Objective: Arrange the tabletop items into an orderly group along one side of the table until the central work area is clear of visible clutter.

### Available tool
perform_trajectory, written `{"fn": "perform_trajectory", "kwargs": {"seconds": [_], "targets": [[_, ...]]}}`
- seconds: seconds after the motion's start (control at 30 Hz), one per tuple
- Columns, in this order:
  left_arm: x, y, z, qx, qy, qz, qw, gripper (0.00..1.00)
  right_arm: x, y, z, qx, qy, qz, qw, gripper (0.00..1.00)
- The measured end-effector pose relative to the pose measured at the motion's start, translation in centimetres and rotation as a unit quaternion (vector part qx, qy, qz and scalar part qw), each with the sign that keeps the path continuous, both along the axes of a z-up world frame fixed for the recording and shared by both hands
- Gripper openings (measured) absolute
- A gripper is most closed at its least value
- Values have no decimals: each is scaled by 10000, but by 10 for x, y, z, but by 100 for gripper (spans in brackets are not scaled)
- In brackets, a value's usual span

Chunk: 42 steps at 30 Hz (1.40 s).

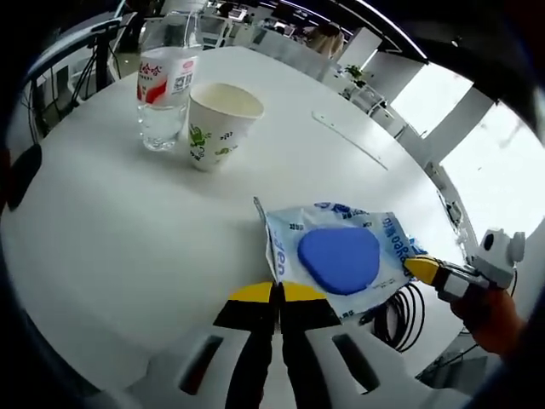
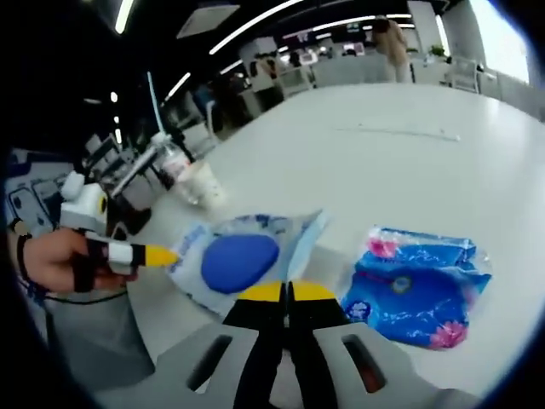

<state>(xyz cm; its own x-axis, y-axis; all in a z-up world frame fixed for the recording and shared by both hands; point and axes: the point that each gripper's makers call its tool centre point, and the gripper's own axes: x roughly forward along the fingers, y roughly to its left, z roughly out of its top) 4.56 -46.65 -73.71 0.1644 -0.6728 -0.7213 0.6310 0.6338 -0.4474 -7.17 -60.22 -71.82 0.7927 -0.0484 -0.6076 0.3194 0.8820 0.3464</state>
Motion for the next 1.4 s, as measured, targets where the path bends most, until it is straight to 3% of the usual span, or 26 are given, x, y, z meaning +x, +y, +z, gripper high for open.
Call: {"fn": "perform_trajectory", "kwargs": {"seconds": [0.3, 0.83, 1.1, 1.4], "targets": [[5, -9, 4, -98, 11, 3, 10000, 0, -12, 6, 0, 57, -13, -200, 9998, 0], [9, -25, 6, -274, 67, 45, 9996, 0, -15, -2, 5, 17, -58, -289, 9996, 0], [20, -31, 5, -362, 79, 160, 9992, 0, -6, -5, 6, -19, -88, -269, 9996, 0], [48, -42, 4, -472, 81, 406, 9980, 0, 12, -7, 0, 64, -60, -195, 9998, 0]]}}
